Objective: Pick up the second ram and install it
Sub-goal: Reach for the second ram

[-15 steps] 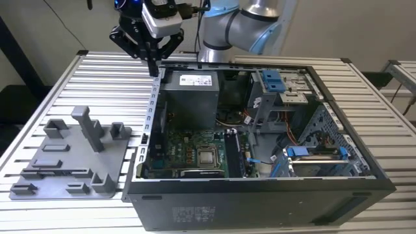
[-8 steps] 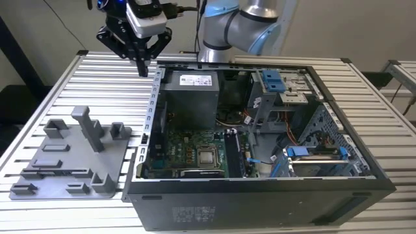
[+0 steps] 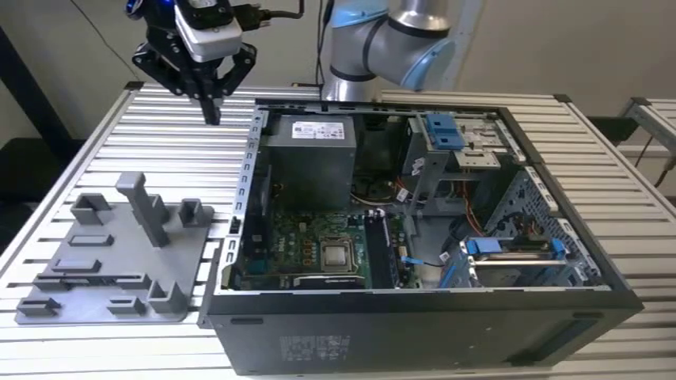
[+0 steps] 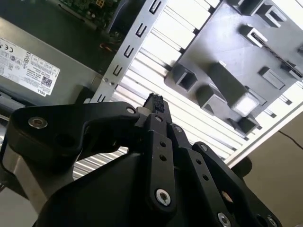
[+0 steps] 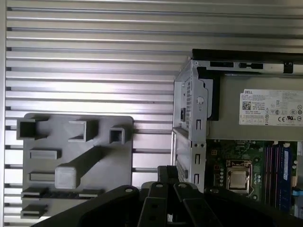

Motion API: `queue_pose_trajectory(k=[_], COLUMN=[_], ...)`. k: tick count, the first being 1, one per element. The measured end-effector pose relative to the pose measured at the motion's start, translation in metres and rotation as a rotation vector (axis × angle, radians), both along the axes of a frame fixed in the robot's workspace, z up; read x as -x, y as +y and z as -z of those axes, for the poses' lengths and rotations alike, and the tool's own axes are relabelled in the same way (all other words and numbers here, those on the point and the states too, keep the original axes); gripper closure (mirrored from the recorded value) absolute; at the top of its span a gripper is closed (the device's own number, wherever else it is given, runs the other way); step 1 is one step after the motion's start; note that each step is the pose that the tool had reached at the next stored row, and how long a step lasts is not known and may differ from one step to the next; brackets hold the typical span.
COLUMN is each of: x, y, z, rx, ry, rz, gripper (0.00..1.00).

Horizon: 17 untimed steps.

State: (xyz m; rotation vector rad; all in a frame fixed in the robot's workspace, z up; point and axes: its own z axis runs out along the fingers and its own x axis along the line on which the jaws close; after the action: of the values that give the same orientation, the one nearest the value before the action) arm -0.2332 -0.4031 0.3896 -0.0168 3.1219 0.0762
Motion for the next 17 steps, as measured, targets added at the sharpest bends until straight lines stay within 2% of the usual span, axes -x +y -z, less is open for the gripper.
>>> queue_pose_trajectory(k=[5, 12, 17], x=[0.0146, 0.0302, 0.0382], y=[0.0, 0.0, 0.0], z=[0.0007, 0.0011, 0.0013], rx=[-0.0001, 0.0, -0.0005], ry=[-0.0001, 0.0004, 0.0057], rz=[-0.008, -0.023, -0.033], gripper=[0.89, 0.89, 0.89])
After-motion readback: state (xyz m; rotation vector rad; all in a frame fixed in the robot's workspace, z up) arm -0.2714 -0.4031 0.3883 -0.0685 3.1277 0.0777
